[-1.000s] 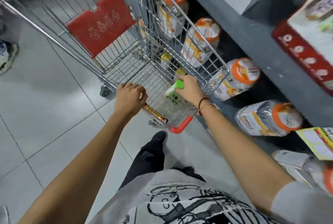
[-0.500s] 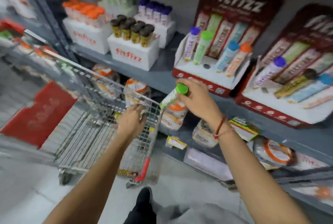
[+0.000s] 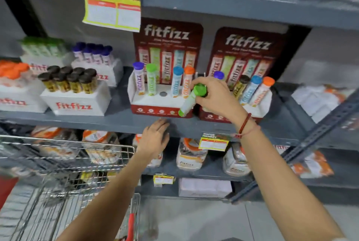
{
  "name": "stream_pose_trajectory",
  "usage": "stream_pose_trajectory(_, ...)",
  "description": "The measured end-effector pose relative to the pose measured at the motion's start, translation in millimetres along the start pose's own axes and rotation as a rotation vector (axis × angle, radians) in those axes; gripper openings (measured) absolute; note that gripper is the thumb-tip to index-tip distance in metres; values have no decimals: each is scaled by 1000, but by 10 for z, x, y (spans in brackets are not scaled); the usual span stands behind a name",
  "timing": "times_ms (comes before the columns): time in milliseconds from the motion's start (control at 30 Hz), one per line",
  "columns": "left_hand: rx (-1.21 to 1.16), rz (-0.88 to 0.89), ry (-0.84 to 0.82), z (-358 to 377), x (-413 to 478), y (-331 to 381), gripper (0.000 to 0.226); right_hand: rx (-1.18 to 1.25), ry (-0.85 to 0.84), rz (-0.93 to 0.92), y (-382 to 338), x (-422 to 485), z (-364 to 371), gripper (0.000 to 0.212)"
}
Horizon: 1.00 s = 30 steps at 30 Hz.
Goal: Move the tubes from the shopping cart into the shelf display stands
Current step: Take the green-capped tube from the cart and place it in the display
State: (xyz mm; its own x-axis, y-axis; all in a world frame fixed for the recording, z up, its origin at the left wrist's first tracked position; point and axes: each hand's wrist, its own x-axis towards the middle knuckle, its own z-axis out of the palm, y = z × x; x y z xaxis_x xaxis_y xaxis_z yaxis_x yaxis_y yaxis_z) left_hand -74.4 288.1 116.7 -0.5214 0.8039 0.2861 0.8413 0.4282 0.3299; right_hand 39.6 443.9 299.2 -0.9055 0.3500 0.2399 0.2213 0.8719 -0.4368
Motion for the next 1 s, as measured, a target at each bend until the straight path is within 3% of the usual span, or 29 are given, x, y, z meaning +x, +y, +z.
stream_pose_trajectory(467,50,-14,-55,199,-69,-62,59,49,-14,168,300,-20,-162,34)
stream_pose_trajectory(633,58,-73,16,231,-29,42,55,89,57,182,464,20,-287,23)
stream_pose_trajectory(767,32,11,14,283,49,269,53,27,142,166,605,38,-400,20)
stream_pose_trajectory(1000,48,102,-67,388,116,425,55,-174,170,173,883,217,-508,44)
